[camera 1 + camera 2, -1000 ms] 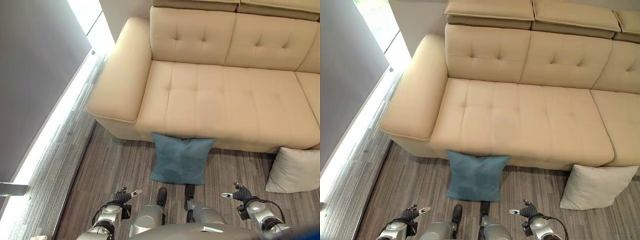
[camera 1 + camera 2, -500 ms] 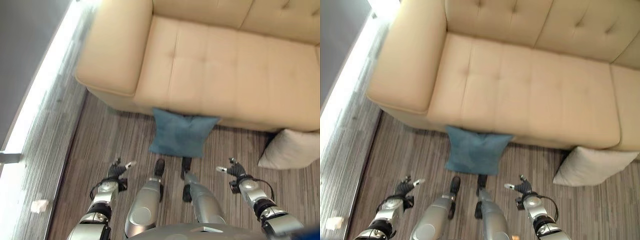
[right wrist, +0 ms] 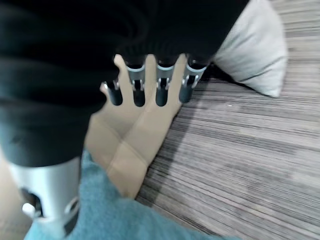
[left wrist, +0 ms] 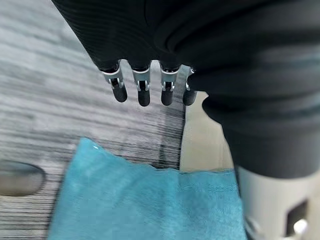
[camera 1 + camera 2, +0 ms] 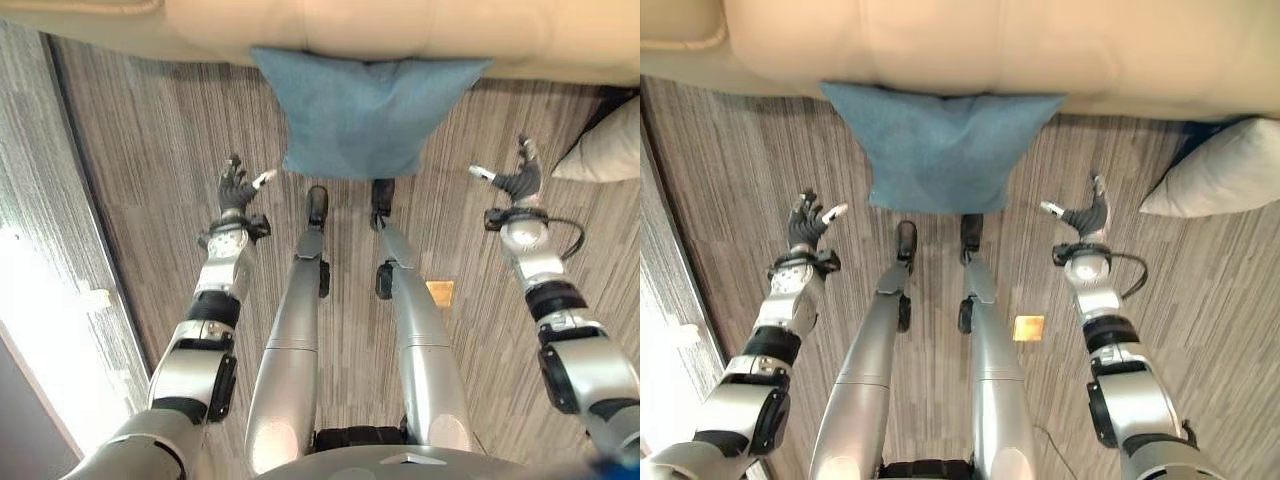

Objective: Pick up all the scattered cushions and arrange them neatly on the sofa.

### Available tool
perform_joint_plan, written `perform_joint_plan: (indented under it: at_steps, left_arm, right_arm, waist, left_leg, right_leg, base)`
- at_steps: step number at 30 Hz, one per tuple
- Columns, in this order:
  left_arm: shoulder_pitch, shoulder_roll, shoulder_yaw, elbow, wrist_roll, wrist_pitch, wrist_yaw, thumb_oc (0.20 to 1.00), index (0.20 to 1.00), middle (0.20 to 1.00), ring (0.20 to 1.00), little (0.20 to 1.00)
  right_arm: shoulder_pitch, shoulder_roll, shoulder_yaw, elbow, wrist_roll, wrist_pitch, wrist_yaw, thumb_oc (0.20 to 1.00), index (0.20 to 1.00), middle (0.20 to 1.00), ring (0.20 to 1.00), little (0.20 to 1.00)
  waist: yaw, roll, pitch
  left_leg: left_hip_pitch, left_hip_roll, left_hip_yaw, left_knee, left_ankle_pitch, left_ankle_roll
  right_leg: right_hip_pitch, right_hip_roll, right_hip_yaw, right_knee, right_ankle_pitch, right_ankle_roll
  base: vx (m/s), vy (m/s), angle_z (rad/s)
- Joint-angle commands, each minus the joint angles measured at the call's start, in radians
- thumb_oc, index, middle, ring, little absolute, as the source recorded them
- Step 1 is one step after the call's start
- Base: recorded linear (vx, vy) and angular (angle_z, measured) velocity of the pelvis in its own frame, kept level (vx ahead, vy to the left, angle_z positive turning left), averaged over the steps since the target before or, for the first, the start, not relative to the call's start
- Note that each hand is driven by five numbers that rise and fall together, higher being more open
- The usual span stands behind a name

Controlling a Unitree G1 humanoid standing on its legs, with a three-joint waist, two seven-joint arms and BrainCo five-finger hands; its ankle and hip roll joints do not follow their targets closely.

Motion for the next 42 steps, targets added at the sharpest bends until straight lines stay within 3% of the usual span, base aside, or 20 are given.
perform_joint_plan:
  at_steps: [1,2,11,22,28,29,30,31,32,37,40,42]
  left_arm:
    - [0.057,0.049,0.051,-0.059,-0.007,-0.036,0.032,1.000,1.000,1.000,1.000,1.000]
    - [0.005,0.084,0.040,-0.062,0.000,-0.036,0.053,1.000,1.000,1.000,1.000,1.000]
    - [-0.181,0.189,-0.015,-0.053,-0.055,-0.049,0.062,1.000,1.000,1.000,1.000,1.000]
    - [-0.371,0.192,-0.120,-0.099,-0.123,-0.073,0.050,1.000,1.000,1.000,1.000,1.000]
    - [-0.508,0.176,-0.254,-0.092,-0.063,-0.056,0.067,1.000,1.000,1.000,1.000,1.000]
    - [-0.566,0.156,-0.290,-0.099,-0.053,-0.062,0.088,1.000,1.000,1.000,1.000,1.000]
    - [-0.572,0.152,-0.291,-0.105,-0.056,-0.064,0.093,1.000,1.000,1.000,1.000,1.000]
    - [-0.585,0.126,-0.290,-0.127,-0.071,-0.074,0.104,0.504,0.504,0.504,0.504,0.504]
    - [-0.589,0.117,-0.286,-0.139,-0.080,-0.078,0.106,0.200,0.200,0.200,0.200,0.200]
    - [-0.508,0.044,-0.215,-0.274,-0.141,-0.105,0.098,0.200,0.200,0.200,0.200,0.200]
    - [-0.337,-0.050,-0.146,-0.435,-0.141,-0.102,0.063,0.200,0.200,0.200,0.200,0.200]
    - [-0.297,-0.063,-0.142,-0.474,-0.131,-0.094,0.054,0.200,0.200,0.200,0.200,0.200]
  right_arm:
    - [0.049,-0.074,0.028,-0.062,0.054,-0.031,-0.031,1.000,1.000,1.000,1.000,1.000]
    - [-0.001,-0.099,0.057,-0.077,0.089,-0.030,-0.020,1.000,1.000,1.000,1.000,1.000]
    - [-0.170,-0.133,0.156,-0.096,0.157,-0.046,-0.018,1.000,1.000,1.000,1.000,1.000]
    - [-0.400,-0.104,0.260,-0.086,0.238,-0.081,-0.011,1.000,1.000,1.000,1.000,1.000]
    - [-0.566,-0.010,0.390,-0.076,0.238,-0.082,-0.005,1.000,1.000,1.000,1.000,1.000]
    - [-0.611,0.036,0.404,-0.074,0.256,-0.084,-0.011,0.865,0.865,0.865,0.865,0.865]
    - [-0.621,0.046,0.409,-0.077,0.258,-0.084,-0.010,0.438,0.438,0.438,0.438,0.438]
    - [-0.644,0.075,0.416,-0.086,0.270,-0.088,-0.012,0.200,0.200,0.200,0.200,0.200]
    - [-0.654,0.081,0.417,-0.090,0.275,-0.091,-0.013,0.200,0.200,0.200,0.200,0.200]
    - [-0.604,0.126,0.338,-0.208,0.272,-0.125,-0.024,0.200,0.200,0.200,0.200,0.200]
    - [-0.444,0.121,0.260,-0.319,0.221,-0.127,-0.002,0.200,0.200,0.200,0.200,0.200]
    - [-0.404,0.120,0.242,-0.351,0.214,-0.127,0.007,0.200,0.200,0.200,0.200,0.200]
  waist:
    - [-0.016,0.068,-0.031]
    - [-0.022,0.071,-0.031]
    - [-0.041,0.083,-0.031]
    - [-0.057,0.099,-0.031]
    - [-0.056,0.102,-0.031]
    - [-0.060,0.100,-0.031]
    - [-0.060,0.100,-0.031]
    - [-0.060,0.101,-0.031]
    - [-0.059,0.101,-0.031]
    - [-0.066,0.101,-0.031]
    - [-0.071,0.094,-0.031]
    - [-0.072,0.092,-0.031]
  left_leg:
    - [-0.020,-0.027,-0.103,0.007,-0.071,-0.033]
    - [-0.105,-0.035,-0.111,0.041,-0.081,-0.032]
    - [-0.351,-0.053,-0.123,0.164,-0.106,-0.012]
    - [-0.491,-0.081,-0.128,0.228,-0.107,-0.006]
    - [-0.526,-0.077,-0.113,0.257,-0.104,-0.013]
    - [-0.527,-0.082,-0.114,0.247,-0.102,-0.012]
    - [-0.527,-0.082,-0.115,0.246,-0.102,-0.012]
    - [-0.527,-0.083,-0.117,0.239,-0.098,-0.013]
    - [-0.527,-0.084,-0.117,0.238,-0.097,-0.014]
    - [-0.464,-0.080,-0.110,0.195,-0.082,-0.018]
    - [-0.309,-0.070,-0.103,0.086,-0.063,-0.021]
    - [-0.260,-0.066,-0.101,0.053,-0.053,-0.024]
  right_leg:
    - [0.012,-0.033,0.015,0.163,-0.049,0.038]
    - [-0.073,-0.031,0.009,0.211,-0.062,0.040]
    - [-0.319,-0.006,0.021,0.355,-0.092,0.043]
    - [-0.467,0.030,0.037,0.454,-0.114,0.043]
    - [-0.504,0.043,0.033,0.480,-0.137,0.025]
    - [-0.503,0.040,0.032,0.476,-0.133,0.028]
    - [-0.503,0.040,0.031,0.476,-0.133,0.028]
    - [-0.503,0.043,0.033,0.474,-0.134,0.027]
    - [-0.503,0.044,0.033,0.473,-0.135,0.025]
    - [-0.429,0.053,0.028,0.412,-0.132,0.005]
    - [-0.287,0.050,0.020,0.312,-0.120,-0.005]
    - [-0.241,0.050,0.020,0.281,-0.115,-0.006]
  base:
    - [0.05,-0.053,0.05]
    - [0.04,-0.066,0.11]
    - [0.07,-0.013,0.03]
    - [0.06,0.005,-0.02]
    - [0.01,-0.014,-0.02]
    - [0.00,-0.028,-0.05]
    - [0.00,-0.039,-0.04]
    - [0.00,0.000,0.00]
    - [-0.02,-0.038,0.04]
    - [-0.05,-0.060,0.04]
    - [-0.11,-0.082,0.11]
    - [-0.07,-0.073,0.19]
